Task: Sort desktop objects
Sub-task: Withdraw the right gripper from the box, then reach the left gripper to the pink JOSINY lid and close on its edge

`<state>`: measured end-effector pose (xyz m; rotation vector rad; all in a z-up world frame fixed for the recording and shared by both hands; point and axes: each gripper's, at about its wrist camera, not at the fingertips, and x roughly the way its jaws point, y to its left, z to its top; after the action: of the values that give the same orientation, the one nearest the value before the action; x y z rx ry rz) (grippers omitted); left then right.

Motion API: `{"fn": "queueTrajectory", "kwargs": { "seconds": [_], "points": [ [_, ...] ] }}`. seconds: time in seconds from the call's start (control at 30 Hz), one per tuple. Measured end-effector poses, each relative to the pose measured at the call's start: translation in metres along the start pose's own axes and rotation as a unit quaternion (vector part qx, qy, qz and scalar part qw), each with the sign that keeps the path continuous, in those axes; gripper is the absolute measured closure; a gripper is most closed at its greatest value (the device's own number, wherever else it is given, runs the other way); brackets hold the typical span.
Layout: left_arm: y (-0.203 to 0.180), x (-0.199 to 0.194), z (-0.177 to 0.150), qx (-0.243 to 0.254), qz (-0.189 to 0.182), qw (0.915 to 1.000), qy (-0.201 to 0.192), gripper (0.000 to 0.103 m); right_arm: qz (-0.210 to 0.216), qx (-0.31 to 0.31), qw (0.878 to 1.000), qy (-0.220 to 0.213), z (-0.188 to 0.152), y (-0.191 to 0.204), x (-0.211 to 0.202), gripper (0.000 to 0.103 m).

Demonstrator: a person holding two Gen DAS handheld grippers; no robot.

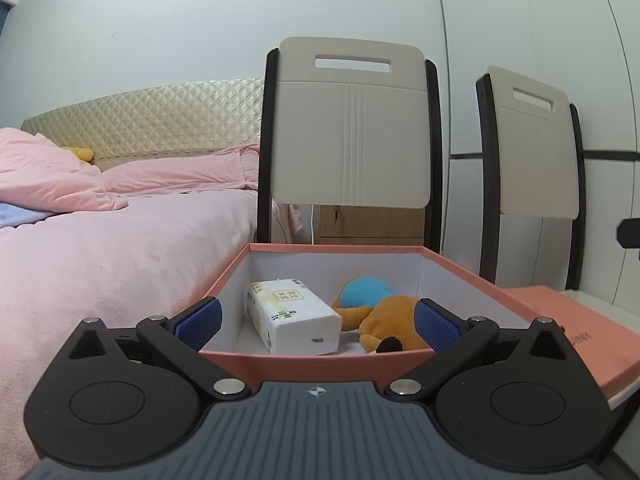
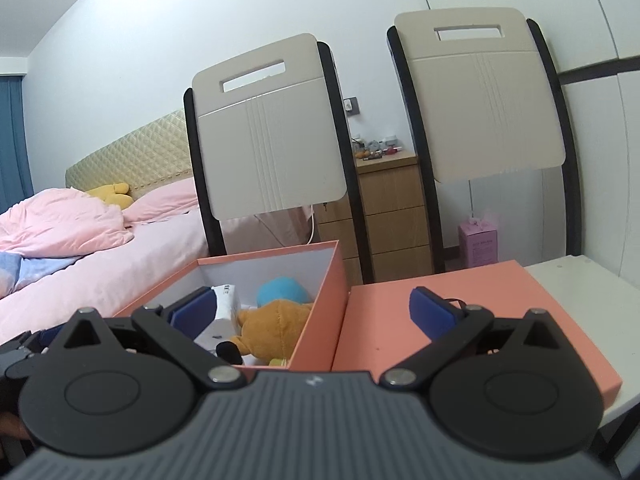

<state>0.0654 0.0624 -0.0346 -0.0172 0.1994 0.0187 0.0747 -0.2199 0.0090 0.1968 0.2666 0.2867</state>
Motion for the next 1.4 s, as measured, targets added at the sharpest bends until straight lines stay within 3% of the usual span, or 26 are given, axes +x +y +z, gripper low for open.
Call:
{"fn": "queueTrajectory", "kwargs": {
  "seconds": [0.23, 0.37, 0.5, 0.83, 1.03, 1.2, 1.27, 1.3, 1.4],
  "points": [
    [-0.004, -0.001, -0.001, 0.004, 0.006, 1.0000, -0.004, 0.000, -0.024, -0.028, 0.999, -0.023, -0.018, -0.009, -0.011, 0.000],
    [-0.009, 0.000, -0.006, 0.013, 0.016, 0.9998, -0.005, 0.000, -0.022, -0.029, 0.999, -0.008, -0.034, -0.025, -0.002, 0.000],
    [-0.016, 0.000, -0.009, 0.026, 0.017, 0.9995, -0.006, 0.000, -0.007, -0.008, 1.000, -0.022, -0.029, -0.032, -0.002, 0.000],
    [-0.022, -0.003, -0.011, 0.024, 0.012, 0.9996, -0.010, 0.000, -0.003, 0.002, 1.000, 0.002, -0.033, -0.029, 0.005, 0.000],
    [-0.025, -0.008, -0.011, -0.009, -0.002, 0.9999, -0.005, 0.000, -0.022, -0.002, 1.000, 0.002, -0.031, -0.032, 0.004, 0.000],
    [-0.047, -0.023, -0.018, -0.053, -0.046, 0.9975, 0.011, 0.004, -0.035, 0.006, 0.999, -0.016, -0.028, -0.043, -0.008, 0.000],
    [-0.059, -0.027, -0.024, -0.066, -0.074, 0.9944, 0.037, 0.013, -0.035, 0.015, 0.999, -0.019, -0.027, -0.050, -0.015, 0.000],
    [-0.065, -0.027, -0.029, -0.081, -0.089, 0.9910, 0.059, 0.018, -0.035, 0.018, 0.999, -0.021, -0.027, -0.054, -0.019, 0.000],
    [-0.077, -0.021, -0.048, -0.154, -0.145, 0.9699, 0.119, 0.019, -0.036, 0.026, 0.999, -0.029, -0.027, -0.066, -0.032, 0.000]
  ]
}}
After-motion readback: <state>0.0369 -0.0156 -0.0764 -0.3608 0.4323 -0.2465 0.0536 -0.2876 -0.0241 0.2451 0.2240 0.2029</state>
